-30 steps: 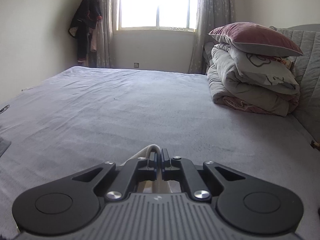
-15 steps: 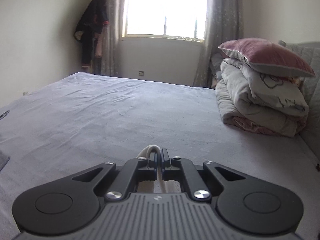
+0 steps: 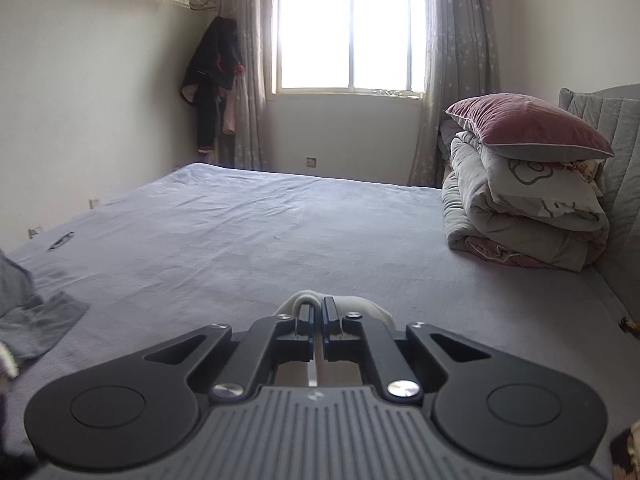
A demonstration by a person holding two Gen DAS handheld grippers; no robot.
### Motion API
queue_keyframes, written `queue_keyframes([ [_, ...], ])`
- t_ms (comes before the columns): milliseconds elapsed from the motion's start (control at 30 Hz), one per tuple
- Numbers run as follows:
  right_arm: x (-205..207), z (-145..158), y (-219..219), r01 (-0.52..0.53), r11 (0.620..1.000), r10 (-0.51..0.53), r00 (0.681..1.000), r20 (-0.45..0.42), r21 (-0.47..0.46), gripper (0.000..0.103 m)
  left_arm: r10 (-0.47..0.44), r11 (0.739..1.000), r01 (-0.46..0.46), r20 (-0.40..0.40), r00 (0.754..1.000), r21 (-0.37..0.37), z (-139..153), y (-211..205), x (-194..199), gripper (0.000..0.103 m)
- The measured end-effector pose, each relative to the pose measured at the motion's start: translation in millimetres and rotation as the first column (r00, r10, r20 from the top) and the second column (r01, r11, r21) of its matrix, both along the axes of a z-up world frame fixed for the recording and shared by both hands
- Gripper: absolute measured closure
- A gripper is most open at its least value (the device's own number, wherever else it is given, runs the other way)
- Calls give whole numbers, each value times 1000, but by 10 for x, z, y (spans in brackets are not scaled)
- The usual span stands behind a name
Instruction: Fold clothes
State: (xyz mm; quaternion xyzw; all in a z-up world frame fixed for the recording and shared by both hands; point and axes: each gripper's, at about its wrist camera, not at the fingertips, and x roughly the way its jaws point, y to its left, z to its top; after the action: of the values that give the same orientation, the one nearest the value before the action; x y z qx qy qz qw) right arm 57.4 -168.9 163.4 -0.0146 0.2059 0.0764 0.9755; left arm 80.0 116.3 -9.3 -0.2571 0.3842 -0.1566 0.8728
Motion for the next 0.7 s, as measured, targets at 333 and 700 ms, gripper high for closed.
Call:
queue_keyframes([
  [333, -719, -93, -202, -11, 999, 14, 998, -67, 40, 98, -76, 991, 53, 195, 978, 122, 128, -223, -143, 37],
  [700, -1284, -374, -458, 31, 997, -22, 992, -123, 72, 98, -113, 990, 90, 236, 965, 105, 208, -226, -239, 38],
])
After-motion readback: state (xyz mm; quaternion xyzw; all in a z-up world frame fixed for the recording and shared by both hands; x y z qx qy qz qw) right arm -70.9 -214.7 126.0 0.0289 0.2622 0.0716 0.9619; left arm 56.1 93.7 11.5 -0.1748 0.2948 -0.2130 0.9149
